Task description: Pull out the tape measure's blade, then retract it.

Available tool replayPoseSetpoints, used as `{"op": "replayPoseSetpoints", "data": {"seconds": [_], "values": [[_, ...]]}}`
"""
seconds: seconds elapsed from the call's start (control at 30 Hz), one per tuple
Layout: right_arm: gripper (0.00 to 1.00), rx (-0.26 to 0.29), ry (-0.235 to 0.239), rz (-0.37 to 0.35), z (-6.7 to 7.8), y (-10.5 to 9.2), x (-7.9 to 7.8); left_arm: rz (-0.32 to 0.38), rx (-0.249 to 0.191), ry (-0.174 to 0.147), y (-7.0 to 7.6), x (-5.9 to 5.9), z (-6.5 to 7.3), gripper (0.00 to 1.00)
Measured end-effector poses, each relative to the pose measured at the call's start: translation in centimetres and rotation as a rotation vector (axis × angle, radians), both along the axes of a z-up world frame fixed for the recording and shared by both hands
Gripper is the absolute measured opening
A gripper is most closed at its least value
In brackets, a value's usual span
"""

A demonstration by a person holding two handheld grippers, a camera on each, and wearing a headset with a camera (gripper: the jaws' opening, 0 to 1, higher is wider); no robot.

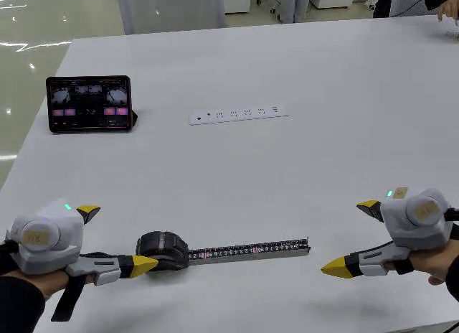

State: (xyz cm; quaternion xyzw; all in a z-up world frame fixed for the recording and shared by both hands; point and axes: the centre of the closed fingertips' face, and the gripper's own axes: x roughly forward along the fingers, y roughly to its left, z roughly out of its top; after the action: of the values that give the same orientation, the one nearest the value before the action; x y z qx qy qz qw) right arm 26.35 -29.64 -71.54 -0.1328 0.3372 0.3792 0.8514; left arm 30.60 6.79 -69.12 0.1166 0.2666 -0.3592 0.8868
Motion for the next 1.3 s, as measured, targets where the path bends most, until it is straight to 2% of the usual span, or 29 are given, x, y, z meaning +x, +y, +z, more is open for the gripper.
{"op": "replayPoseSetpoints", "data": {"seconds": [0.03,0.13,0.27,0.43,0.63,0.83,0.93,1.07,1.3], "values": [[0.99,0.001,-0.024,-0.007,0.1,-0.2,-0.2,0.009,-0.021,-0.012,0.0,-0.2,0.2,0.99],[0.99,0.007,-0.049,-0.023,0.4,-0.5,-1.1,0.024,-0.046,-0.007,0.2,-1.1,0.3,0.99],[0.99,0.006,-0.077,-0.062,0.5,-1.1,-1.9,0.04,-0.049,-0.017,1.1,-1.9,0.2,0.99],[0.99,0.002,-0.079,-0.062,0.5,-1.0,-3.3,0.063,-0.052,-0.003,2.3,-3.1,-0.3,0.99],[0.99,-0.018,-0.08,-0.067,0.7,-1.4,-4.1,0.092,-0.035,-0.013,3.6,-4.7,-0.7,0.99],[0.99,-0.019,-0.069,-0.086,0.6,-2.0,-4.9,0.1,-0.024,-0.011,4.2,-6.3,-1.2,0.99],[0.99,-0.016,-0.065,-0.091,0.3,-2.2,-5.5,0.097,-0.031,0.001,4.2,-7.0,-1.4,0.99],[0.99,-0.01,-0.065,-0.095,0.3,-2.2,-6.1,0.09,-0.038,0.009,4.0,-7.4,-1.5,0.99],[0.99,-0.009,-0.061,-0.109,0.2,-2.7,-6.5,0.073,-0.025,-0.004,3.7,-7.5,-1.1,0.99]]}}
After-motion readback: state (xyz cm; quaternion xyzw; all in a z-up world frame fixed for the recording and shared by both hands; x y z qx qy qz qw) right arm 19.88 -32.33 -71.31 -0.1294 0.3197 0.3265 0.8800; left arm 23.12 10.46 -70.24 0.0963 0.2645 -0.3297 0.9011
